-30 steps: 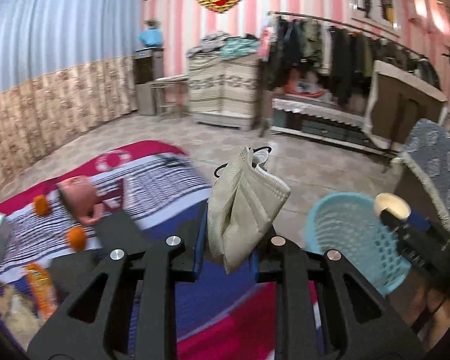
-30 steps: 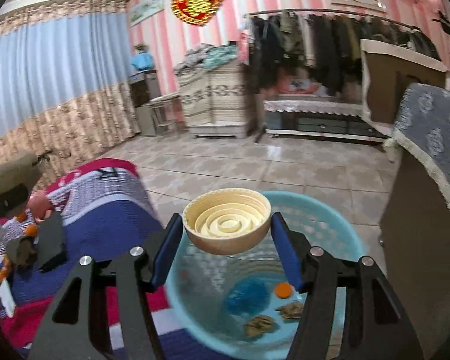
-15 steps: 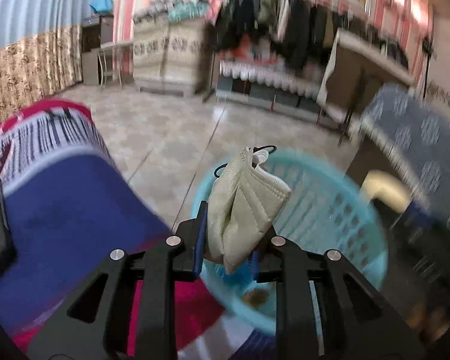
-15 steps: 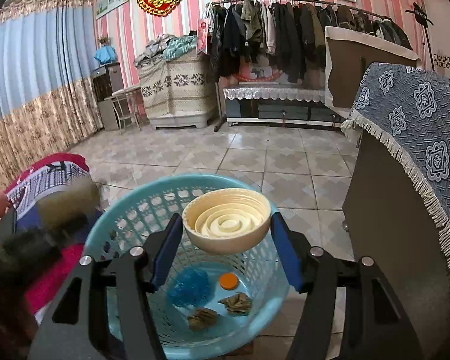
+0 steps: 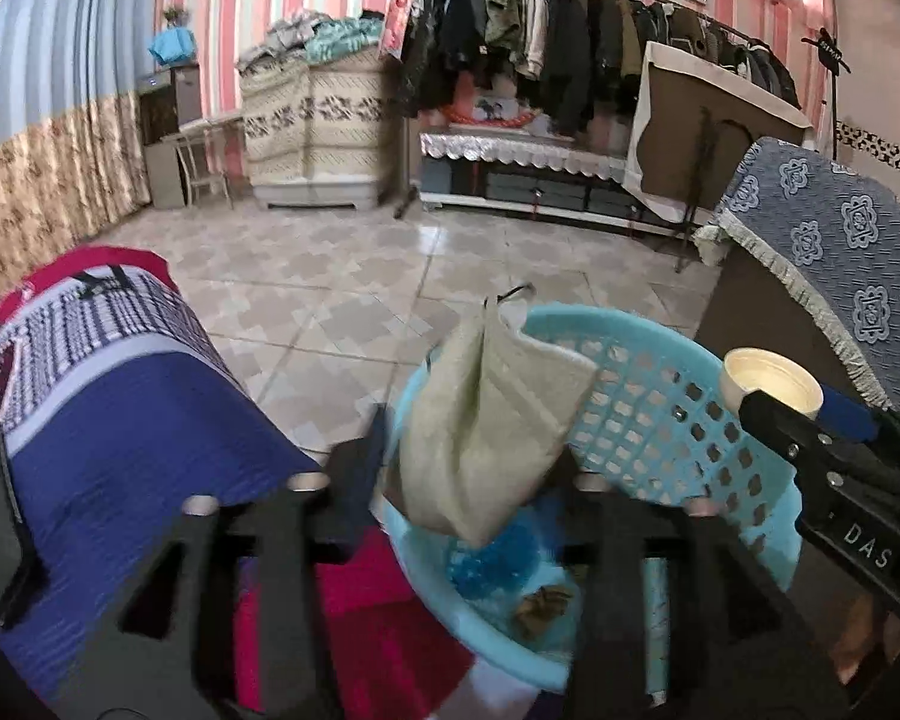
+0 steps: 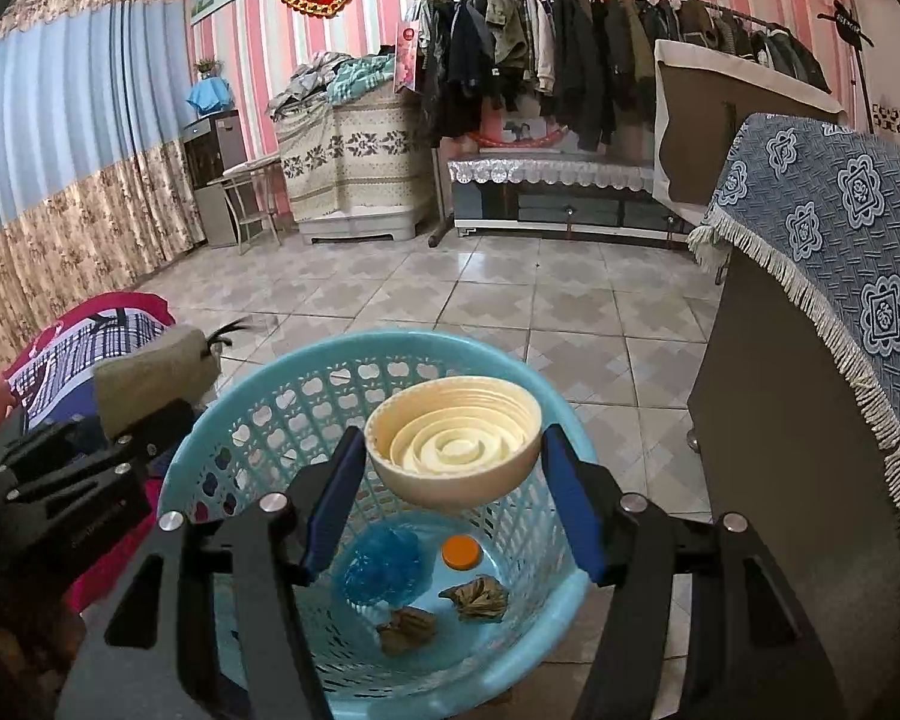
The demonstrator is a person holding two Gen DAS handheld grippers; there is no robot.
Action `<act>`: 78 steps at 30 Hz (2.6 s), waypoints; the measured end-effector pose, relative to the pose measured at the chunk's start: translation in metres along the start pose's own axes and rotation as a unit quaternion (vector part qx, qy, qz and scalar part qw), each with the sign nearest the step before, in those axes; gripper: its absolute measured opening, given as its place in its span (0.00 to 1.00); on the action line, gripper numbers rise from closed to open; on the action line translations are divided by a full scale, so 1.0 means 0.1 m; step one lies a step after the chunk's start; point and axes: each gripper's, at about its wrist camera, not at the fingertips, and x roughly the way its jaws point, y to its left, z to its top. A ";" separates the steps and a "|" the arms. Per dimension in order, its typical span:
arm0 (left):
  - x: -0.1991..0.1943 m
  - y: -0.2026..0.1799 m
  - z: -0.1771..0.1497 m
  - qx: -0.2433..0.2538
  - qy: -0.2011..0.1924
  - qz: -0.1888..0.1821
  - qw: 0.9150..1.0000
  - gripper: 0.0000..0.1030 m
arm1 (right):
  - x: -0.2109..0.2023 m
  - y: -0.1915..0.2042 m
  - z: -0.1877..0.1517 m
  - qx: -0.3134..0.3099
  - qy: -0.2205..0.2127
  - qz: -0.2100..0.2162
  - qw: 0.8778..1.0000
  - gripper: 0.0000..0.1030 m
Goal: Collect trash
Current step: 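Carry bowl and cloth over the blue basket and open both tools to drop them, then move both tools back over the bed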
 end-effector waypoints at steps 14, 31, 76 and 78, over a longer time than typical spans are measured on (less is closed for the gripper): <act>-0.19 0.22 0.04 -0.012 -0.036 0.045 0.998 0.81 | 0.08 0.08 -0.03 -0.012 0.019 0.003 1.000 0.59; -0.19 0.32 -0.01 -0.026 -0.032 0.066 0.997 0.85 | 0.09 0.26 -0.07 -0.034 0.012 0.017 0.999 0.76; -2.78 2.02 -0.59 -0.140 -0.086 0.270 0.949 0.95 | -0.79 1.78 -0.11 -0.116 -0.054 0.146 0.981 0.89; -2.90 2.18 -0.66 -0.156 -0.085 0.281 0.943 0.95 | -0.86 1.91 -0.13 -0.125 -0.054 0.162 0.977 0.89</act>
